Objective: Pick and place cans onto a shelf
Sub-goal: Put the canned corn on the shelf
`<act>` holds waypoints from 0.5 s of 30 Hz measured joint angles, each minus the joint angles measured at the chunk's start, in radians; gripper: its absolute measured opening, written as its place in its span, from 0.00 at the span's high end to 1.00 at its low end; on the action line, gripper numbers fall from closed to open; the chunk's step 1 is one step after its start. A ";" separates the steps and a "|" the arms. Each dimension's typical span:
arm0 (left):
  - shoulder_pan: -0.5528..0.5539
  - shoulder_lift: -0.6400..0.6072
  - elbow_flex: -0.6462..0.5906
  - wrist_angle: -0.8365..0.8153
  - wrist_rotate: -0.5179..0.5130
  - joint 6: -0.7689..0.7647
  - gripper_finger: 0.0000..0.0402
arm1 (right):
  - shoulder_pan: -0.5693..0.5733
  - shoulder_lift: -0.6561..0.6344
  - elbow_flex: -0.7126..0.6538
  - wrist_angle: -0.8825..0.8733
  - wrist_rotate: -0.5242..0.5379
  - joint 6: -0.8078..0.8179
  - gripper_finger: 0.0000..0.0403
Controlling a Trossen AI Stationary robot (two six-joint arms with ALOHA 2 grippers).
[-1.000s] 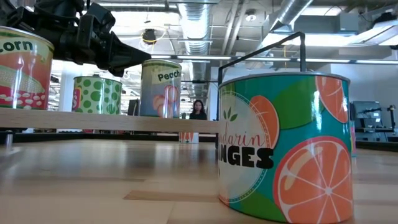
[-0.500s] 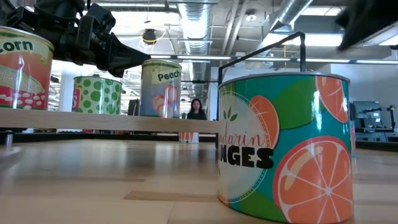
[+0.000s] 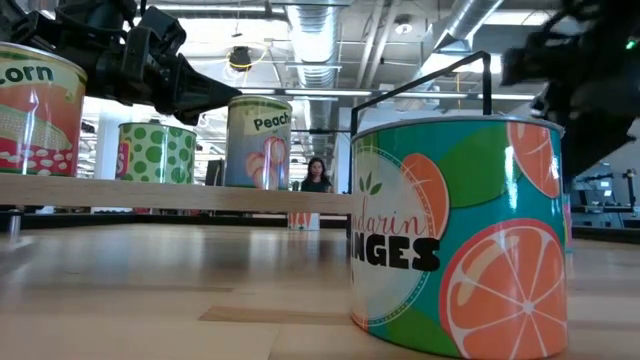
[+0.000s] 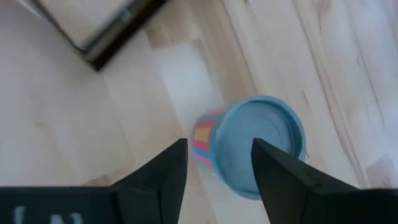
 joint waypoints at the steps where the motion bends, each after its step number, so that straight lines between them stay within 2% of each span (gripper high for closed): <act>1: 0.000 0.000 0.000 -0.001 0.000 0.000 1.00 | -0.011 0.015 0.000 -0.001 -0.010 -0.004 0.50; 8: 0.000 0.000 0.000 -0.003 0.000 0.000 1.00 | -0.054 0.082 0.003 0.002 -0.061 -0.059 0.60; 15: 0.000 0.000 0.000 -0.004 0.000 0.000 1.00 | -0.041 0.062 0.004 -0.014 -0.120 -0.062 0.84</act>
